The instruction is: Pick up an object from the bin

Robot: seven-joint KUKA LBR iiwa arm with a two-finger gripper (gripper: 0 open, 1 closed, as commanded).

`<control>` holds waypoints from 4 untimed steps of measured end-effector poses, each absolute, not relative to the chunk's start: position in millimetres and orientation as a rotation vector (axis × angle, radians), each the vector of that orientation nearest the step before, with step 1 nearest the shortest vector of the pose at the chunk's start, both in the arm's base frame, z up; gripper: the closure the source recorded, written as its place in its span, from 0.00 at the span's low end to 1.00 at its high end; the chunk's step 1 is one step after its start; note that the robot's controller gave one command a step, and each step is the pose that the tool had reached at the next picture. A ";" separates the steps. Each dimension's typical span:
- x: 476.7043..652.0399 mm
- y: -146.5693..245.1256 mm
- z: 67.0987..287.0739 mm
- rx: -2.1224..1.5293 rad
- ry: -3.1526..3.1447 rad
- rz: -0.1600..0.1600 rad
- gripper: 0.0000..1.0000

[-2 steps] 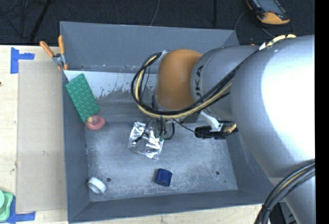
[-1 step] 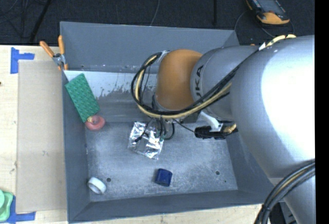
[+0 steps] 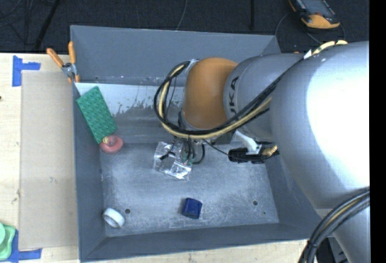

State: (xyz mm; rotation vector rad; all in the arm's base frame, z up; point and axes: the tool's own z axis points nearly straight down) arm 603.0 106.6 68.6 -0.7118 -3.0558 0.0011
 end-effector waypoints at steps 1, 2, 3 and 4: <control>603.2 106.4 76.2 -0.715 -3.059 -0.001 1.00; 603.8 106.2 99.6 -0.717 -3.060 -0.002 1.00; 604.2 105.9 104.8 -0.717 -3.059 -0.001 1.00; 606.1 106.1 196.8 -0.715 -3.067 -0.006 1.00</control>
Offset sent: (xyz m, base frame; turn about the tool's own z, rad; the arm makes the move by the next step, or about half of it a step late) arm 0.0000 -0.0001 0.0078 0.0000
